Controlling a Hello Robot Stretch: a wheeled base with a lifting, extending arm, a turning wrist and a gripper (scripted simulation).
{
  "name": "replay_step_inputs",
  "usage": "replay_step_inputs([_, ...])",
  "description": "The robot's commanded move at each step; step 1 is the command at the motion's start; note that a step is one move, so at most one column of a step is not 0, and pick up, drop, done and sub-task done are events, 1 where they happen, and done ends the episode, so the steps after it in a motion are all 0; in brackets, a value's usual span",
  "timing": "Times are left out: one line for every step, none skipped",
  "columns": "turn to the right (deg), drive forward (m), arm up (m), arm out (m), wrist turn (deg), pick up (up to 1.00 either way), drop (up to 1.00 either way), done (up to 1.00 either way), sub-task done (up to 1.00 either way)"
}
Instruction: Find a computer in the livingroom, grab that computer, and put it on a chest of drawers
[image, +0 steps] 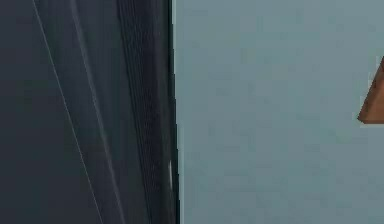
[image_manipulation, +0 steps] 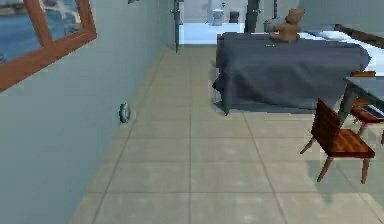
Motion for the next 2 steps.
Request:
replay_step_inputs([45.0, 0.00, 0.00, 0.00, 0.0, 0.00, 0.00, 0.00, 0.00])
replay_step_inputs([45.0, 0.00, 0.00, 0.00, 0.0, 0.00, 0.00, 0.00, 0.00])
